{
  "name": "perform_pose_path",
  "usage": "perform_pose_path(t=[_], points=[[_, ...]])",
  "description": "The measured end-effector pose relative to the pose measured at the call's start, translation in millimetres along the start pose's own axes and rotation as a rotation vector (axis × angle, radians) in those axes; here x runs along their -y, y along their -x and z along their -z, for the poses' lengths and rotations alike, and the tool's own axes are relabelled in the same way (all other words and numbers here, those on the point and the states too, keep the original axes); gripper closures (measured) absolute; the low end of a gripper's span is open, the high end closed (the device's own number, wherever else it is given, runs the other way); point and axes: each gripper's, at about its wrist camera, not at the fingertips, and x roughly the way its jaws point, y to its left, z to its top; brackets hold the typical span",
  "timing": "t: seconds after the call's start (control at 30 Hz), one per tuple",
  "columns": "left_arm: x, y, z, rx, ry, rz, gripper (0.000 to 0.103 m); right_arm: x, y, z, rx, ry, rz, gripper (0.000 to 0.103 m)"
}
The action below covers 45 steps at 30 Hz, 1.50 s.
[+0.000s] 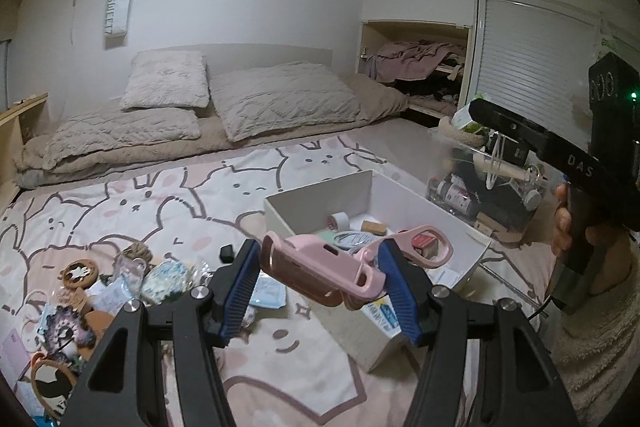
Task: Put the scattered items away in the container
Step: 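Carry the scissors and clothespin in both tools over the white box, then lower the clothespin into the box and open the right gripper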
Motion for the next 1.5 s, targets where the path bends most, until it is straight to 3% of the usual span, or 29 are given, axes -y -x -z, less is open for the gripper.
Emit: perform_pose_path(t=[0.33, 0.6, 1.13, 1.5], points=[[12.9, -28.0, -8.8, 0.013, 0.036, 0.042, 0.042, 37.5, -29.9, 29.9, -0.142, -0.044, 0.062, 0.048], [15.6, -47.9, -11.0, 0.000, 0.068, 0.056, 0.042, 45.3, -60.1, 63.8, -0.265, -0.060, 0.067, 0.048], [19.1, -70.3, -23.0, 0.010, 0.111, 0.044, 0.042, 31.6, -92.7, 96.4, -0.387, -0.031, 0.000, 0.048], [14.0, -80.8, -24.6, 0.014, 0.125, 0.014, 0.042, 20.7, -124.1, 107.0, -0.509, 0.113, -0.069, 0.047]])
